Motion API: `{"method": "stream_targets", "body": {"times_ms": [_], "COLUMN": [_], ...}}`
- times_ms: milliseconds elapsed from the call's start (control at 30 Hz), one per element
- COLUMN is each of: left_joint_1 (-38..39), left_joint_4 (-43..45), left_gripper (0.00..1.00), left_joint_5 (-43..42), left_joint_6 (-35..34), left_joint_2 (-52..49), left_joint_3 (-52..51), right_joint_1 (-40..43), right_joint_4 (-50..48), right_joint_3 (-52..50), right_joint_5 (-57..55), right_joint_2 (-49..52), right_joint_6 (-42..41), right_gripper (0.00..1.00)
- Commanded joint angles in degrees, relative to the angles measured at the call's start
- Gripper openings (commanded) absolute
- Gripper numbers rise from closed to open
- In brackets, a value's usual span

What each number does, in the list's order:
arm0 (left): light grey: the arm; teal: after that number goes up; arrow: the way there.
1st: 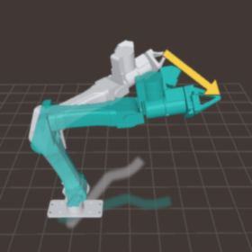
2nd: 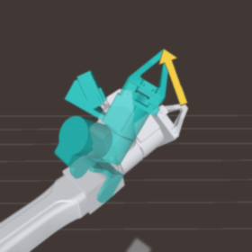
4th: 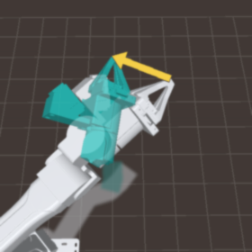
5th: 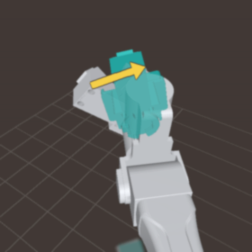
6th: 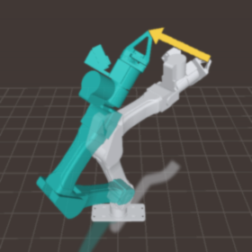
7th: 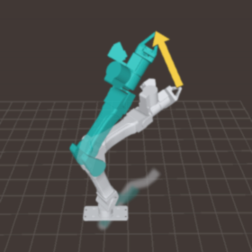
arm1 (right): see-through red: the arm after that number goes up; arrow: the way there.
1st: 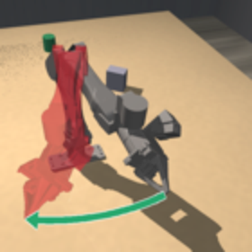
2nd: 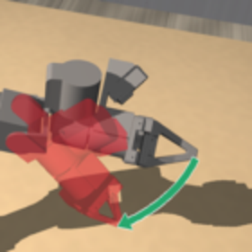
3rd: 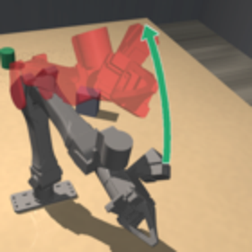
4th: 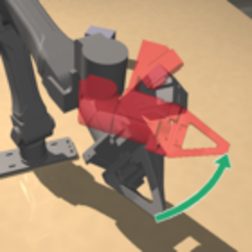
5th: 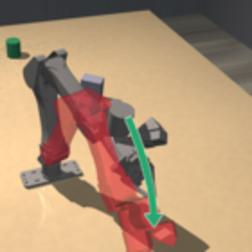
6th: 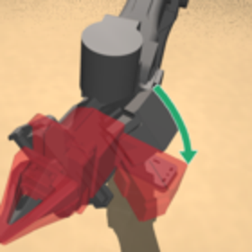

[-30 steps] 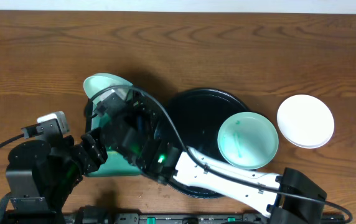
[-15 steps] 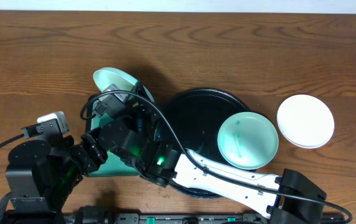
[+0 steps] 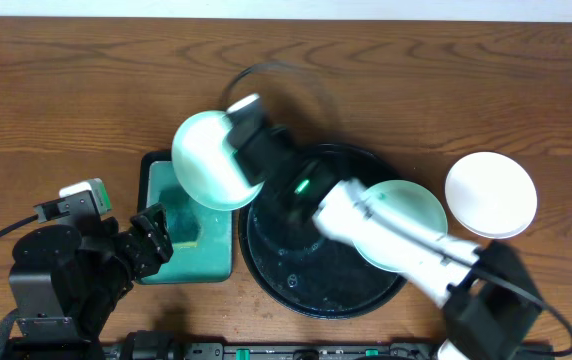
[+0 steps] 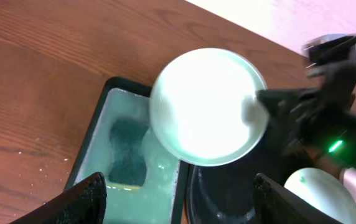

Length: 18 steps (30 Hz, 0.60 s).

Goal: Clean dirty plates on tray and stack at the side
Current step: 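Place the light-green plate onto the white plate and open the right gripper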

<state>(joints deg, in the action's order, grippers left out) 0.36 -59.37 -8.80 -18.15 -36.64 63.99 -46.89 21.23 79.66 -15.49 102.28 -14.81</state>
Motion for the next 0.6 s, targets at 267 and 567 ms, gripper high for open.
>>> {"method": "stream_targets", "body": {"times_ms": [267,567], "left_joint_1": [-0.3,-0.3], "left_joint_4": [0.8,1.6], "left_gripper": [0.75,0.75], "left_joint_5": [0.4,0.2], "left_joint_6": [-0.1,-0.1], "left_joint_2": [0.0,-0.3], "left_joint_3": [0.9,0.9], "right_joint_1": [44.2,79.9], "right_joint_4": [31.1,41.2], "right_joint_3": [0.5,-6.9], "right_joint_5": [24.9,18.9], "right_joint_2": [-17.2,-12.3], "right_joint_6": [-16.9,-13.3], "right_gripper": [0.01,0.01]}}
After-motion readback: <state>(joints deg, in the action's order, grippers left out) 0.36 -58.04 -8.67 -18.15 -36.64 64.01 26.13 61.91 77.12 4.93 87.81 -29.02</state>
